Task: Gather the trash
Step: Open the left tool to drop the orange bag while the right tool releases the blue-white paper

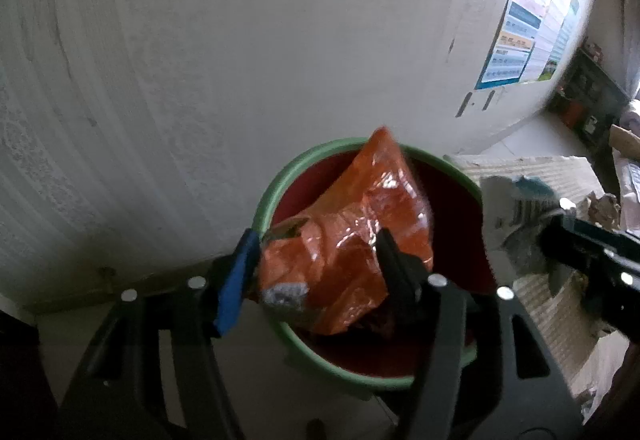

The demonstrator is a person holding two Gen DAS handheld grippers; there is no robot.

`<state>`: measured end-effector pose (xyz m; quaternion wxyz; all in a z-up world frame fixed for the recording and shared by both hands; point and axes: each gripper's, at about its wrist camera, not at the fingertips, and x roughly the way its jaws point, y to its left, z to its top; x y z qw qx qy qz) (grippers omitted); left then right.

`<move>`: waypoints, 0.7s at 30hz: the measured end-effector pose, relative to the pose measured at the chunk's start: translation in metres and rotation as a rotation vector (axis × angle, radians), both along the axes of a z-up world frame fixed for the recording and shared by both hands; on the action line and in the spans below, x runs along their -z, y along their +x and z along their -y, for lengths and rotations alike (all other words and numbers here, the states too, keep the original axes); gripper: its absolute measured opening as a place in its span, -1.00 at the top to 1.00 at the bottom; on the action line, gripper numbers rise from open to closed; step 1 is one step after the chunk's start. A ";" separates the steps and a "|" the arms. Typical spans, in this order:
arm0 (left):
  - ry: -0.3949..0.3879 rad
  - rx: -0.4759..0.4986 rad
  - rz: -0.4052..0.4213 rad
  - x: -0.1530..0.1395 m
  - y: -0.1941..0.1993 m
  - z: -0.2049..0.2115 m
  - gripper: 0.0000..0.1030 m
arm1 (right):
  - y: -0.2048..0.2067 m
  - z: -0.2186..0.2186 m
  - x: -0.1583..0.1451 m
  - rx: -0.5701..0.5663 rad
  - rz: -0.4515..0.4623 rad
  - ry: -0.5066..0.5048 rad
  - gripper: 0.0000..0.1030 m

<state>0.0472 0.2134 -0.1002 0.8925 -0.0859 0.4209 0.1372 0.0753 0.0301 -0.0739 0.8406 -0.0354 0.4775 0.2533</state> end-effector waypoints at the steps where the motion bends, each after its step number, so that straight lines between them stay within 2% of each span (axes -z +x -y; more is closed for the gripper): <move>1: 0.000 -0.001 -0.001 0.000 0.000 0.000 -0.14 | 0.000 -0.001 0.001 -0.003 -0.001 0.003 0.14; 2: 0.002 -0.003 -0.002 0.001 0.001 -0.001 -0.18 | 0.000 -0.001 0.002 -0.005 -0.001 0.007 0.06; 5: 0.010 -0.012 0.002 0.000 0.000 -0.002 -0.30 | 0.002 0.001 0.004 -0.007 -0.012 0.016 0.04; 14: 0.016 -0.002 -0.012 -0.001 -0.003 0.006 -0.36 | -0.012 0.021 -0.002 0.035 -0.029 0.048 0.03; 21: 0.010 0.068 -0.002 -0.010 -0.008 0.037 -0.36 | -0.041 0.070 0.001 0.102 -0.045 0.060 0.03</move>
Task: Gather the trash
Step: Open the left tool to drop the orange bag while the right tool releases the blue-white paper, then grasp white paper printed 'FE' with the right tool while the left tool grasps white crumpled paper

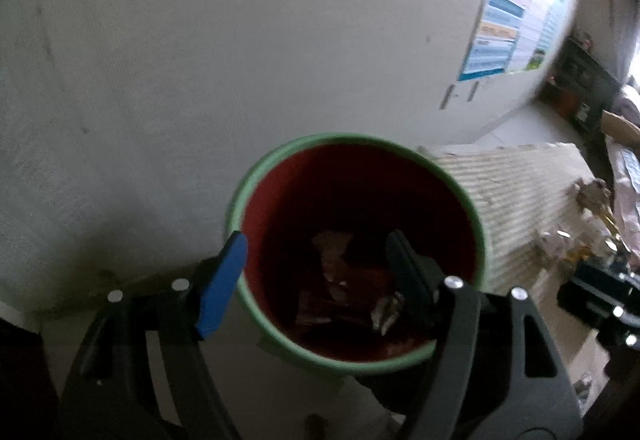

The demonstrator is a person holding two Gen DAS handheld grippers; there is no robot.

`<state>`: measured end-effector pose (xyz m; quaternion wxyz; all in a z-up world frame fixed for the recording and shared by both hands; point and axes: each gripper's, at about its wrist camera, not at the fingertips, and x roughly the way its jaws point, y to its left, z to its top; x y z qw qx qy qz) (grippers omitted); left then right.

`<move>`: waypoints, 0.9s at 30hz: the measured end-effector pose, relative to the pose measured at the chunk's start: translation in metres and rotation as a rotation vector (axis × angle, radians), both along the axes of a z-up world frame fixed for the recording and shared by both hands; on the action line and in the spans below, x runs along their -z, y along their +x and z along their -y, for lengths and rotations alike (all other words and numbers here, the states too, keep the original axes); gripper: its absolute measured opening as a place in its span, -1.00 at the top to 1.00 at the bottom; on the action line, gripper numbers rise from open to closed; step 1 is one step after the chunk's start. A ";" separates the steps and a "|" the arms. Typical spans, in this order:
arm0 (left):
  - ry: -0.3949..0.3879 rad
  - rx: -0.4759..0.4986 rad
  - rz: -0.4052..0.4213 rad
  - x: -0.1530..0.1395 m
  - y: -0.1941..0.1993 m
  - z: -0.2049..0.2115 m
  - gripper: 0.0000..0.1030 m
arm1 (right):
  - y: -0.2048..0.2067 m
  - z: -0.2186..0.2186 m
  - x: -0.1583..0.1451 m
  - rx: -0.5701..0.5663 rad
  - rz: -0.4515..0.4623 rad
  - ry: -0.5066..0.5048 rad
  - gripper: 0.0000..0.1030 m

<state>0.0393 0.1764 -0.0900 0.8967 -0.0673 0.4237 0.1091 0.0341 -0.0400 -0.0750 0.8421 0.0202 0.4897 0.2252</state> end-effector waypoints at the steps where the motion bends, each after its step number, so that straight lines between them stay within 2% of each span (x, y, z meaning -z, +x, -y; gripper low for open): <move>1: -0.001 0.020 0.001 -0.001 0.000 0.008 -0.36 | -0.005 0.011 0.002 0.013 -0.002 -0.005 0.03; 5: -0.004 0.097 0.002 -0.006 0.002 0.041 -0.36 | -0.026 0.058 0.011 0.075 -0.031 -0.048 -0.06; 12: -0.027 0.277 -0.031 -0.005 0.011 0.115 -0.36 | -0.077 0.157 0.027 0.251 -0.099 -0.133 -0.06; 16: -0.049 0.362 -0.061 0.000 0.028 0.159 -0.36 | -0.109 0.196 0.041 0.351 -0.165 -0.093 -0.07; 21: -0.012 0.459 -0.100 0.018 0.058 0.212 -0.36 | -0.136 0.213 0.059 0.404 -0.225 -0.025 -0.07; 27: 0.070 0.502 -0.149 0.049 0.084 0.253 -0.36 | -0.141 0.219 0.048 0.400 -0.184 0.023 -0.07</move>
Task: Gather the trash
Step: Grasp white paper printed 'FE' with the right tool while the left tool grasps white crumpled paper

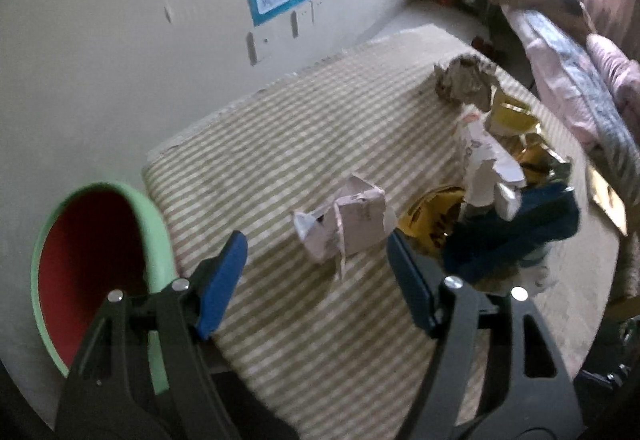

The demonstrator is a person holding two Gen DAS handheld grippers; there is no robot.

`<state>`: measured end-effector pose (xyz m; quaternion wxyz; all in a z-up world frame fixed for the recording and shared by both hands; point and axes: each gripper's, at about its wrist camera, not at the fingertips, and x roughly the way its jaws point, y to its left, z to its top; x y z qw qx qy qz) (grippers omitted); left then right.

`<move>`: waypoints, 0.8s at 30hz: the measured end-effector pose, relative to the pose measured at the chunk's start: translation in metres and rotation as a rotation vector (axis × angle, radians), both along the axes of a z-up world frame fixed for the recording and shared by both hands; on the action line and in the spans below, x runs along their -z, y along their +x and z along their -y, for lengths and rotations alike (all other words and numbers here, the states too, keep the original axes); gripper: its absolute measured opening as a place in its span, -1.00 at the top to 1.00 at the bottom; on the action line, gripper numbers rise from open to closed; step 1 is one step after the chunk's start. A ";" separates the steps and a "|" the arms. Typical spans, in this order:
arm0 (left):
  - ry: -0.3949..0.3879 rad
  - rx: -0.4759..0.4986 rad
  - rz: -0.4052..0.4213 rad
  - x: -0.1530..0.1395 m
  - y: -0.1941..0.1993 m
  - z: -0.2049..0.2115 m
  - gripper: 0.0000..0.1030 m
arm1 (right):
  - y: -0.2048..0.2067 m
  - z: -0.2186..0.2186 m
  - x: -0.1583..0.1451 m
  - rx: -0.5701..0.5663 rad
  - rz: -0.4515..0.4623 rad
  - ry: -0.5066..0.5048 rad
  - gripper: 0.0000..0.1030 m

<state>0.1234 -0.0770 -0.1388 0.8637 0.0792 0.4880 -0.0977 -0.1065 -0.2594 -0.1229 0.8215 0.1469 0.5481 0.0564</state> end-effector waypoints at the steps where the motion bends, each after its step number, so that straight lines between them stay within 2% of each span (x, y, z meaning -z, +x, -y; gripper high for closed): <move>1: 0.004 0.000 -0.005 0.004 0.004 0.003 -0.36 | -0.001 0.003 0.000 0.000 -0.001 0.007 -0.07; 8: 0.048 0.016 -0.054 0.027 0.025 0.014 -0.33 | 0.004 0.004 0.008 -0.015 -0.022 0.034 -0.07; 13: 0.023 -0.009 -0.111 0.044 0.031 0.010 0.00 | 0.013 -0.014 0.012 -0.076 -0.041 0.058 -0.09; 15: 0.007 -0.016 -0.109 0.044 0.028 0.007 0.33 | 0.016 -0.024 0.015 -0.105 -0.053 0.051 -0.09; 17: 0.010 -0.006 -0.105 0.041 0.024 0.006 0.34 | 0.018 -0.030 0.018 -0.121 -0.065 0.043 -0.09; 21: 0.021 0.020 -0.073 0.029 0.008 0.005 0.53 | 0.022 -0.036 0.025 -0.134 -0.090 0.030 -0.12; 24: 0.003 0.014 -0.076 0.022 -0.009 -0.001 0.53 | 0.025 -0.034 0.030 -0.116 -0.109 0.032 -0.12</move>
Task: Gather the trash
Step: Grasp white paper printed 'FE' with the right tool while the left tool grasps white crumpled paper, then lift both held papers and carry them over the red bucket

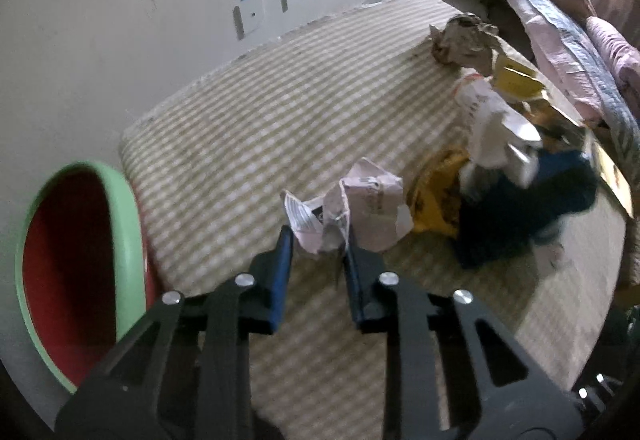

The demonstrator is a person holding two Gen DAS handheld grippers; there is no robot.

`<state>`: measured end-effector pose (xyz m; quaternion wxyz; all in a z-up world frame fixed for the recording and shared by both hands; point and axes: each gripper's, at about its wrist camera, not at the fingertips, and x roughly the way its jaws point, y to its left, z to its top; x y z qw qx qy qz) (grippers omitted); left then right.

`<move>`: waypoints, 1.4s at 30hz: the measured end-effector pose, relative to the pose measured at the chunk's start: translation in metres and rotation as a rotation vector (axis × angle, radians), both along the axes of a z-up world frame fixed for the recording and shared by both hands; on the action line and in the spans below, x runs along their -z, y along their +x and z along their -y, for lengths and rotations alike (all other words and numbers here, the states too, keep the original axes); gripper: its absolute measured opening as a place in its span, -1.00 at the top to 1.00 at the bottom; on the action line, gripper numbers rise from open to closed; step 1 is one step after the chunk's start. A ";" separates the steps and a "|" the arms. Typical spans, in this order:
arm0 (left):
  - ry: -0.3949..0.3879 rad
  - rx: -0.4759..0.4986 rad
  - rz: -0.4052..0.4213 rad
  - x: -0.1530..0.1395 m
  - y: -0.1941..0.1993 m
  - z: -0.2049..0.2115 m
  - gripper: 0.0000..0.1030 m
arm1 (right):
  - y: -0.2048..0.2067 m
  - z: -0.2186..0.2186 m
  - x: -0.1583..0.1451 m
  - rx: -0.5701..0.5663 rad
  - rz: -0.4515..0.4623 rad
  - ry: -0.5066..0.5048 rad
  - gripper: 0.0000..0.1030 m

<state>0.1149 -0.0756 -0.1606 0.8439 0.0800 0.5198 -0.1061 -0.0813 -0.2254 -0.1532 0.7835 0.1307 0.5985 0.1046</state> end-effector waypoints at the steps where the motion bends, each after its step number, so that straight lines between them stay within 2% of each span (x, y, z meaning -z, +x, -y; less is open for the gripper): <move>1: -0.011 -0.004 -0.012 -0.001 -0.007 -0.003 0.53 | 0.001 0.000 0.003 0.008 -0.008 0.005 -0.12; 4: -0.028 -0.011 -0.058 0.003 -0.021 -0.006 0.52 | 0.004 0.005 0.012 0.035 -0.044 0.016 -0.01; 6: -0.039 -0.010 -0.084 0.006 -0.027 -0.007 0.52 | 0.005 0.010 0.015 0.048 -0.058 0.028 0.26; 10: -0.034 0.017 -0.075 0.005 -0.036 -0.005 0.45 | 0.005 0.017 0.010 0.068 -0.038 0.060 0.26; 13: -0.021 0.047 -0.037 -0.002 -0.042 0.000 0.27 | 0.005 0.025 -0.001 0.081 0.006 0.064 0.26; 15: -0.012 0.060 -0.016 -0.006 -0.045 0.003 0.16 | 0.010 0.029 -0.007 0.094 0.030 0.048 0.27; 20: -0.020 0.092 -0.011 -0.008 -0.043 0.008 0.10 | 0.023 0.038 -0.015 0.117 0.074 0.002 0.26; 29: 0.009 0.099 -0.039 0.014 -0.031 0.021 0.09 | 0.021 0.042 -0.015 0.138 0.084 -0.003 0.26; 32: -0.001 0.104 -0.041 0.016 -0.031 0.022 0.21 | 0.023 0.039 -0.014 0.147 0.088 0.005 0.26; 42: -0.052 0.034 0.026 -0.008 -0.040 0.004 0.21 | 0.019 0.043 -0.025 0.176 0.118 0.014 0.26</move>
